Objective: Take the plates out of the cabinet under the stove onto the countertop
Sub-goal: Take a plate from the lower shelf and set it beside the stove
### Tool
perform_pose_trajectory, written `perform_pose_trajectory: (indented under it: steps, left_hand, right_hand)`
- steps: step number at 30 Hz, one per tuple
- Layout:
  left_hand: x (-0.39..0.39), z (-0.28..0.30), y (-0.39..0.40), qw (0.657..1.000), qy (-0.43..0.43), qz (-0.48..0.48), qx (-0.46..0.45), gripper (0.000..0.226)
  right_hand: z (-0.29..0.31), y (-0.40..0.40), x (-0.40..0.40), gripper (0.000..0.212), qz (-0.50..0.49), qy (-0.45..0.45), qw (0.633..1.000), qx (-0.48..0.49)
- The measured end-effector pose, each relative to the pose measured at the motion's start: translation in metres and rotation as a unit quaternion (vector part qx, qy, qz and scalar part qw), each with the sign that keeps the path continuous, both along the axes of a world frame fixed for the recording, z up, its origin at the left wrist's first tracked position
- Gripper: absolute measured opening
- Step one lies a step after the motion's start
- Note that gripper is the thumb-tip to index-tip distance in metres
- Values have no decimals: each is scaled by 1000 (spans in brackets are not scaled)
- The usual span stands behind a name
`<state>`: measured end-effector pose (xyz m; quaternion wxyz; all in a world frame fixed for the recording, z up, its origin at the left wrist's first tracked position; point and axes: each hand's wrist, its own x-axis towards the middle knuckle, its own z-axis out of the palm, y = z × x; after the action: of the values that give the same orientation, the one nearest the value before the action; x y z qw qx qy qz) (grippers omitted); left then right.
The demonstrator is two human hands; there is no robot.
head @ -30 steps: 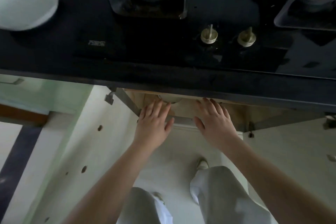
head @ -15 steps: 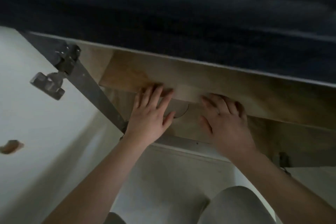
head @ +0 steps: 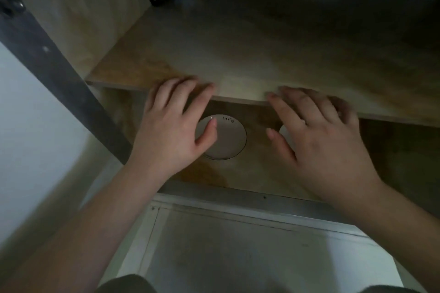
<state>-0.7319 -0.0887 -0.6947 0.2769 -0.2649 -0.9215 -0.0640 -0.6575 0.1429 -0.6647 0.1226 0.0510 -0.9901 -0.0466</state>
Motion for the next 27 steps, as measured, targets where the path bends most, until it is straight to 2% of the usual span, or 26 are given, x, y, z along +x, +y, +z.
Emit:
perform_pose_trajectory:
  steps: [6, 10, 12, 15, 19, 21, 24, 27]
  left_hand:
    - [4, -1, 3, 1000, -8, 11, -12, 54]
    - [10, -16, 4, 1000, 9, 10, 4, 59]
    - [16, -31, 3, 998, 41, -20, 35, 57]
    - [31, -68, 3, 993, 65, -95, 33, 56]
    - [25, -119, 1, 990, -40, -113, -73, 62]
    - [10, -141, -2, 982, -92, -97, -132, 65]
    - [-14, -176, -9, 957, -182, -55, -221, 67]
    - [-36, -209, -15, 928, -278, -13, -248, 69]
  right_hand:
    - [-5, -1, 1, 60, 11, 3, 1000, -2]
    - [-32, -5, 11, 60, 118, 68, 991, -19]
    - [-54, -10, 12, 60, 174, 57, 983, -30]
    - [-82, -11, 0, 61, 194, 3, 981, -23]
    - [-122, -12, -23, 66, 179, -51, 982, -11]
    - [-148, -11, -36, 70, 159, -99, 982, 37]
    - [-192, -3, -59, 70, 127, -232, 964, 37]
    - [-224, 3, -76, 73, 119, -299, 947, 7]
